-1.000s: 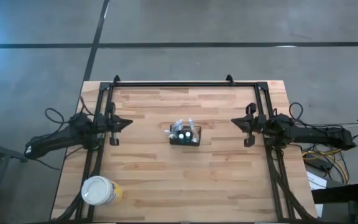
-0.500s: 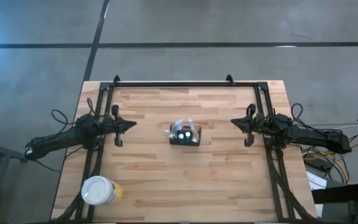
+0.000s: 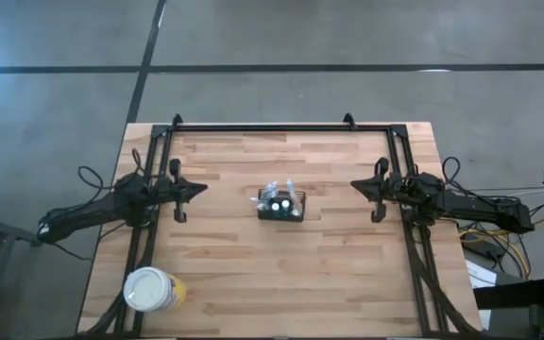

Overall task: Pick & Place toothbrushing station
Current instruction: Return to Home Position

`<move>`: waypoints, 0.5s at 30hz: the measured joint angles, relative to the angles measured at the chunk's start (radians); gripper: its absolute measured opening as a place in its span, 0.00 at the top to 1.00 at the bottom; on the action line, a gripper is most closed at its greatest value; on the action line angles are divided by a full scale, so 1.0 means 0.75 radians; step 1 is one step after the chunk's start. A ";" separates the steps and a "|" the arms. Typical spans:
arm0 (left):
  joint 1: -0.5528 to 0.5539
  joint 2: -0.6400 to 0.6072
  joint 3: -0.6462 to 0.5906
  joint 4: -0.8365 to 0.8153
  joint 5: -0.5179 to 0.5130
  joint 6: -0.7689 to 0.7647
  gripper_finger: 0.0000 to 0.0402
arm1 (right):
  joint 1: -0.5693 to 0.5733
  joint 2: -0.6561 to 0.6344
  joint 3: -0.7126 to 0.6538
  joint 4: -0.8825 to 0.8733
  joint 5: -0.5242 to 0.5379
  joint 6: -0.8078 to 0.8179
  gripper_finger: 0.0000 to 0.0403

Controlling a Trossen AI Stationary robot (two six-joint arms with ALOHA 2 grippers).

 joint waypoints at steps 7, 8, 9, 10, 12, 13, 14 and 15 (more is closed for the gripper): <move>0.000 0.000 0.000 0.001 0.000 0.004 1.00 | 0.001 0.000 0.000 0.000 0.001 0.003 0.98; 0.000 0.000 0.000 0.001 0.000 0.004 1.00 | 0.001 0.000 0.000 0.000 0.000 0.003 0.98; 0.000 0.000 0.000 0.001 0.000 0.004 0.99 | 0.001 0.000 0.000 0.000 0.000 0.003 0.98; 0.000 0.000 0.000 0.000 0.000 0.004 0.99 | 0.001 0.000 0.000 0.001 0.001 0.003 0.98; 0.000 0.000 0.000 0.000 -0.002 0.004 0.99 | 0.001 0.000 0.000 0.005 0.001 -0.006 0.98; 0.000 0.000 0.000 0.000 -0.007 0.004 0.99 | 0.001 0.000 0.000 0.012 0.001 -0.009 0.98; 0.000 0.000 0.000 0.000 -0.010 -0.002 0.98 | 0.001 0.000 0.000 0.019 0.004 -0.016 0.98; 0.000 0.000 0.000 0.001 -0.010 -0.006 0.98 | 0.001 0.000 0.000 0.027 0.008 -0.021 0.98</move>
